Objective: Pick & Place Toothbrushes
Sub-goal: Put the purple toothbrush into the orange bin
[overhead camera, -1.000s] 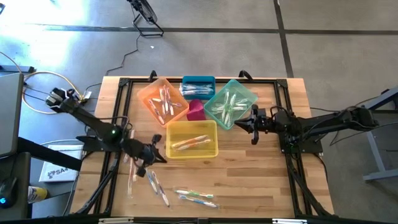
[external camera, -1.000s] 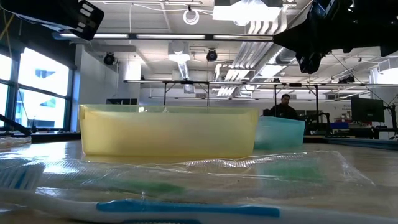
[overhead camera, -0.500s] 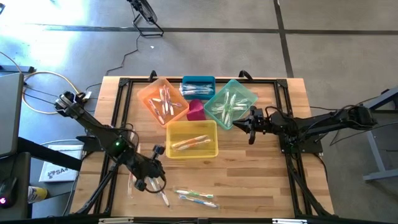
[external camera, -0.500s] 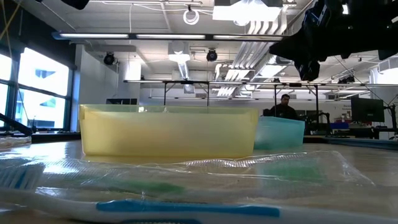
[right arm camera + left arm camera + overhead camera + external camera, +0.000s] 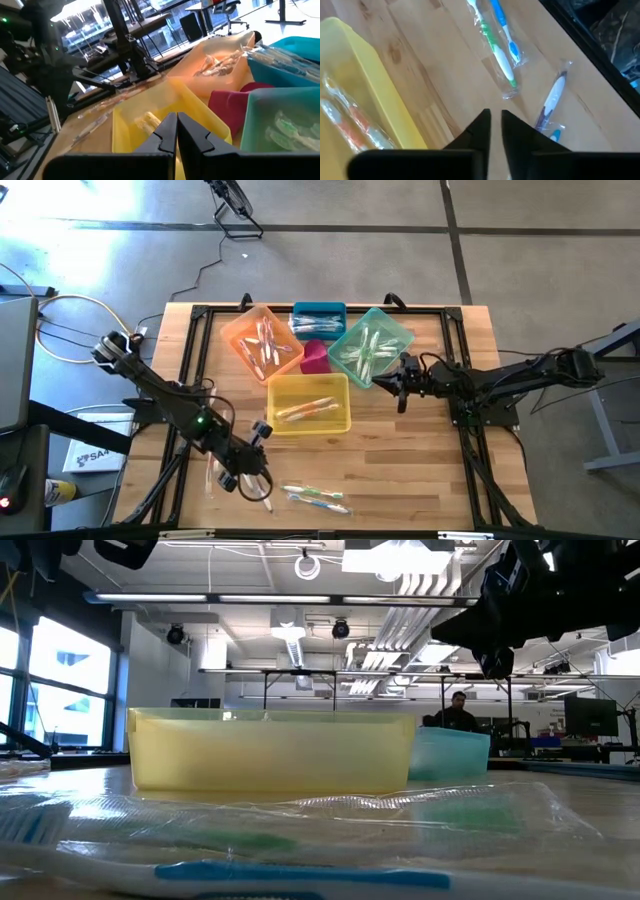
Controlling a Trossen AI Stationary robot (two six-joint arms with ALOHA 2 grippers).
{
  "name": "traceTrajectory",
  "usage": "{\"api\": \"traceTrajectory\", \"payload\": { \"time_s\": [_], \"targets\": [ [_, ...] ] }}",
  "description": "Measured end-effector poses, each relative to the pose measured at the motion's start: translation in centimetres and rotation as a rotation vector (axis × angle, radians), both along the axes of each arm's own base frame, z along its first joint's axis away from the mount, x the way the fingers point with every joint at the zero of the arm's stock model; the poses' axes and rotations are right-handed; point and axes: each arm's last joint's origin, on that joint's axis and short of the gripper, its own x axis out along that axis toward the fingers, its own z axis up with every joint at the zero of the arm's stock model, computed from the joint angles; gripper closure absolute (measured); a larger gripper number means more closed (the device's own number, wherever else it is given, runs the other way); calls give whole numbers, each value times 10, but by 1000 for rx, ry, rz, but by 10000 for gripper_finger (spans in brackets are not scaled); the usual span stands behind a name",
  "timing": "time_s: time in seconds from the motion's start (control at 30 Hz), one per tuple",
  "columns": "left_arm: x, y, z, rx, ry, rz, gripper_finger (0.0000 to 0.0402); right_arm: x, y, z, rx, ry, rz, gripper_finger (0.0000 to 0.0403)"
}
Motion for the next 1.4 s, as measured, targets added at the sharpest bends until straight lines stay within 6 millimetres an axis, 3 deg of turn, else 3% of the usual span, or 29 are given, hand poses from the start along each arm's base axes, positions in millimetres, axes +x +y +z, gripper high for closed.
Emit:
{"api": "traceTrajectory", "payload": {
  "time_s": [0.2,0.3,0.7,1.03,1.4],
  "targets": [
    [5,-6,-11,-18,57,-37,284,0,0,1,20,-7,-2,398],
    [8,-12,-17,-69,105,-96,265,0,0,0,22,-7,-2,398],
    [27,-32,-60,-105,229,-151,261,0,0,0,23,-7,3,398],
    [24,-61,-86,-56,217,-206,261,0,0,0,23,-6,2,398],
    [26,-67,-114,21,262,-127,261,0,0,0,74,-14,-3,398]
  ]
}}
